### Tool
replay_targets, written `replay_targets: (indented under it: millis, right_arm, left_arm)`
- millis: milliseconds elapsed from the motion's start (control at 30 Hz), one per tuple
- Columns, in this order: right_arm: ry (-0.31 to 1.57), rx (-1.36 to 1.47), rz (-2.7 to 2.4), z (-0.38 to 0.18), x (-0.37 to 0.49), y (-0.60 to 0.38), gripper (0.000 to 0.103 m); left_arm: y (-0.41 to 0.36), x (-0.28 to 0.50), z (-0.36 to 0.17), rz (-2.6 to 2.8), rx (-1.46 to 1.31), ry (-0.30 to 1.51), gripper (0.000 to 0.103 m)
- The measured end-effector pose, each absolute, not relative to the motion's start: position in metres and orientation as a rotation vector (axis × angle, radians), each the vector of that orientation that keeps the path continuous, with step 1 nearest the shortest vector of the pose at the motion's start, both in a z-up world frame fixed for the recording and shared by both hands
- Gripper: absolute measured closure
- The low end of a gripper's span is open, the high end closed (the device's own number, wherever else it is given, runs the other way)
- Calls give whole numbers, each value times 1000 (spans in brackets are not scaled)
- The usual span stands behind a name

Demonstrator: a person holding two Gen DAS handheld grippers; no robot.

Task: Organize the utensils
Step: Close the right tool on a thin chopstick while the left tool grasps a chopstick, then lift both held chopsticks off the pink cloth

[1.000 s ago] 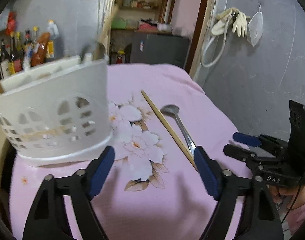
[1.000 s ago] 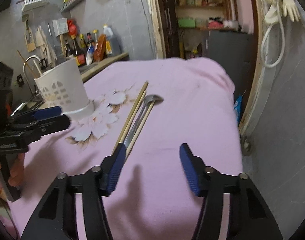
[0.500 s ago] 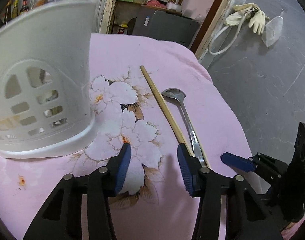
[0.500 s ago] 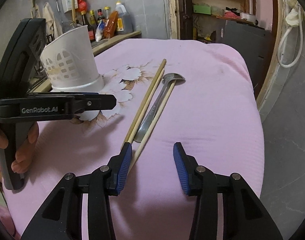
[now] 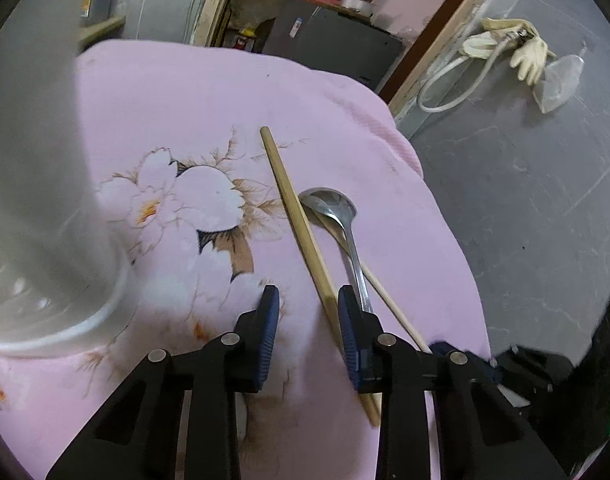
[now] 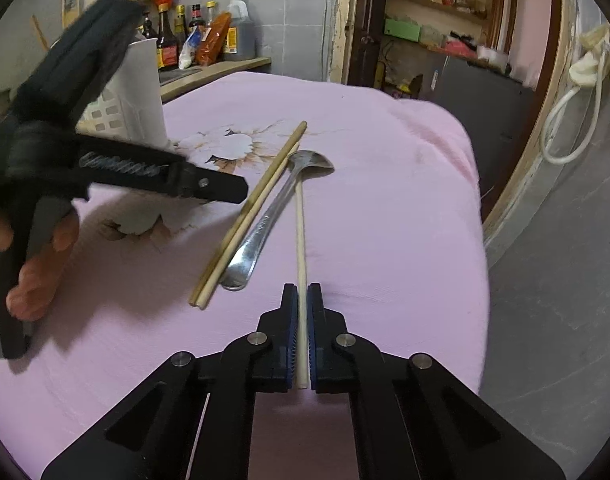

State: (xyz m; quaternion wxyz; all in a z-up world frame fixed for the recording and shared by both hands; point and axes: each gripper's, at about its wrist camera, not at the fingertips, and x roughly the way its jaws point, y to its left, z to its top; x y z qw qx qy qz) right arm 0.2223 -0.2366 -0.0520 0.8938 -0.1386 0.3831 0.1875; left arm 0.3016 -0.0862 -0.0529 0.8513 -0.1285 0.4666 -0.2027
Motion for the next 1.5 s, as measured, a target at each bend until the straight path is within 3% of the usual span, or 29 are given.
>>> replay_targets:
  millis: [167,400,1000,1333,1500]
  right_arm:
    - [769,-310,359,-52,220,-242,103]
    - [771,-266,352,-52,221,-252,103]
    - [813,-189,322,-48,199,-262,101]
    - [909,-159,405,-39,257,-246,88]
    - [976,-145,411,-42,296,-240,88]
  left_arm:
    - [-91,315,-56,-424,-273,1004,82]
    - [-91,320,-58,-434,-295,1018,96]
    - [-56,266,-49,-465,-288,1102,98]
    - [-63,259,-42,-445,-103,1099,97]
    - [-71,273,-44,-427,-71,1111,97]
